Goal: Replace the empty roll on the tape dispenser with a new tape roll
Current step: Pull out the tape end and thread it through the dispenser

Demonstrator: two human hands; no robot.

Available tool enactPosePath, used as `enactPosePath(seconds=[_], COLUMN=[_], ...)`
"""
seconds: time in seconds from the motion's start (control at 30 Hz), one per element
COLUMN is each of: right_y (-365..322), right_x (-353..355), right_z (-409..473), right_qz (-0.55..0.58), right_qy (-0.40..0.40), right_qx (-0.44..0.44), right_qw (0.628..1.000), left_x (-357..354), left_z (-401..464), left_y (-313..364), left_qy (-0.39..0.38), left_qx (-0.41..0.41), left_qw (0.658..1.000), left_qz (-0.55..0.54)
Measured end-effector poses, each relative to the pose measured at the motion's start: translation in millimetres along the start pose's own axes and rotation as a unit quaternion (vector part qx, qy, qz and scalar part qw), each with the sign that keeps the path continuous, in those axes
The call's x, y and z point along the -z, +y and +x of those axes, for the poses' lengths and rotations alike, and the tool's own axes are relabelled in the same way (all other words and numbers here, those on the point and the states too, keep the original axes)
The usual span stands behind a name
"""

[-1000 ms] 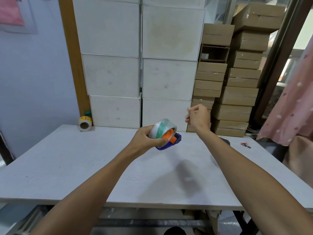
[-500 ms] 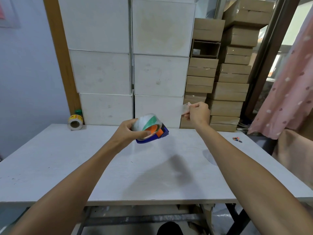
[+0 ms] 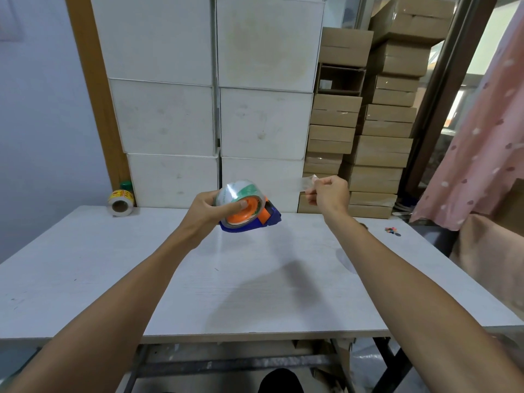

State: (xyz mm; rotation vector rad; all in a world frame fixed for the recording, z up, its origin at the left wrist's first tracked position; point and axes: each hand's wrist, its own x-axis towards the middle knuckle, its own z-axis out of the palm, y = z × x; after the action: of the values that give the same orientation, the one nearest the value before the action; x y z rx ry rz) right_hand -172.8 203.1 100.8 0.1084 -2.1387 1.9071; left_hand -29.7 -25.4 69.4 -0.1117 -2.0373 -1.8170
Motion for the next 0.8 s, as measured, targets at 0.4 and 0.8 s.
enactPosePath(seconds=[0.4, 0.8], right_y=[-5, -3], right_x=[13, 17], right_z=[-2, 1], right_qz=[0.036, 0.042], right_qy=[-0.001, 0.002], right_qx=[0.005, -0.019], right_qw=[0.999, 0.999], left_x=[3, -2], left_z=[8, 11], left_y=[7, 8], left_qy=[0.002, -0.016], left_qx=[-0.01, 0.008], left_qw=[0.999, 1.0], left_qz=[-0.03, -0.02])
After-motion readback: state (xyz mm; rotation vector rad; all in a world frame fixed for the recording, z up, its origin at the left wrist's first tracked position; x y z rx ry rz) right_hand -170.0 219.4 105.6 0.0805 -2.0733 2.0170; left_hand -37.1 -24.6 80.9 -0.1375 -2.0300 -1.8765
